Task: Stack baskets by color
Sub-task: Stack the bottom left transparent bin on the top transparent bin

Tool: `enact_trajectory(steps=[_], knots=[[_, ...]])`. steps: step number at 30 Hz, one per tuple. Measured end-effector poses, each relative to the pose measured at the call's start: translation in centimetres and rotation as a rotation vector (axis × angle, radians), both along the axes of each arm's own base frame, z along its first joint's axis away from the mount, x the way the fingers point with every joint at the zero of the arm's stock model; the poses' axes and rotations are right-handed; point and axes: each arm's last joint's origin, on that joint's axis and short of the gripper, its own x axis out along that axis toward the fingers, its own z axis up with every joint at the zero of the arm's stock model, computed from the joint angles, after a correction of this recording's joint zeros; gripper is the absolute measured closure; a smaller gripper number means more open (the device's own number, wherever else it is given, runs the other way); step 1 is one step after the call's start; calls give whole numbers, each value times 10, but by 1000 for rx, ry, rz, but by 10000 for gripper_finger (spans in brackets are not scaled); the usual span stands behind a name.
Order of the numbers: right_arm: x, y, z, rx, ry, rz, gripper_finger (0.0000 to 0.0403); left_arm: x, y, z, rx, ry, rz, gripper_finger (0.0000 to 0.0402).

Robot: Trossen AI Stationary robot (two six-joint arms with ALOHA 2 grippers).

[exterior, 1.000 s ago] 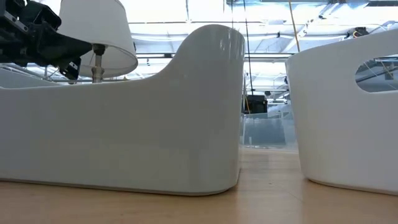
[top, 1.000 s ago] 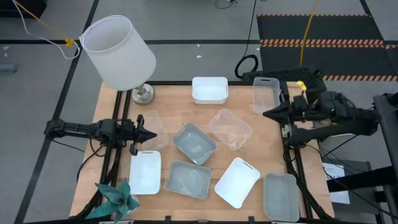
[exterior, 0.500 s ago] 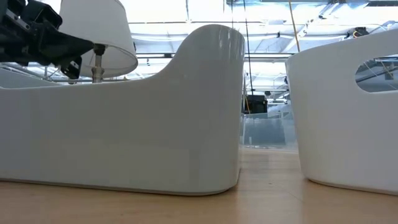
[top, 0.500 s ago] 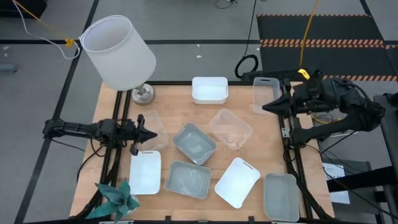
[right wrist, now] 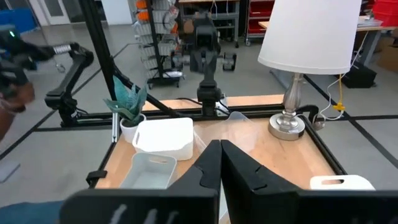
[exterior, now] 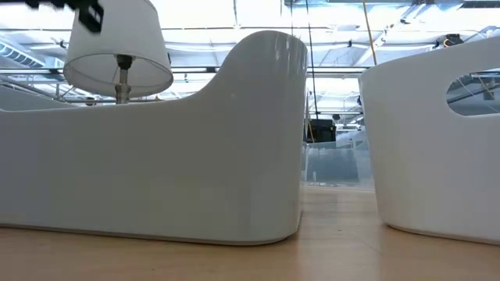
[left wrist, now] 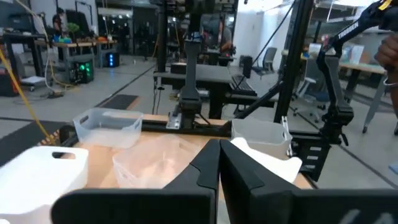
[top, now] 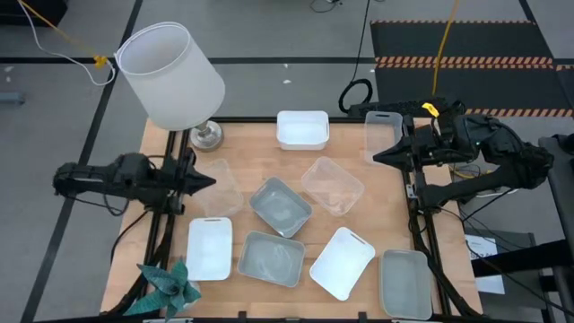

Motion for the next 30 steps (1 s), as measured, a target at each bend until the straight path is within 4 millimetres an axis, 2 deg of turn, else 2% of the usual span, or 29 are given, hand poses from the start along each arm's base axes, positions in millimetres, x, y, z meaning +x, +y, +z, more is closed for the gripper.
enact_trajectory(steps=[4, 9, 15, 19, 25, 30], knots=[[3, 0, -2, 12, 11, -3, 403, 4, -1, 43, 15, 39, -10, 389], [10, 1, -18, 55, 63, -15, 403, 18, -7, 87, 87, 102, -47, 389], [25, 1, -48, 78, 125, -24, 403, 43, -16, 121, 140, 200, -74, 389], [36, 2, -68, 81, 126, -21, 403, 64, -23, 123, 156, 261, -77, 389], [45, 3, -96, 120, 159, -35, 403, 89, -42, 108, 110, 350, -31, 389], [50, 9, -118, 158, 189, -20, 403, 108, -64, 95, 207, 395, -24, 389]])
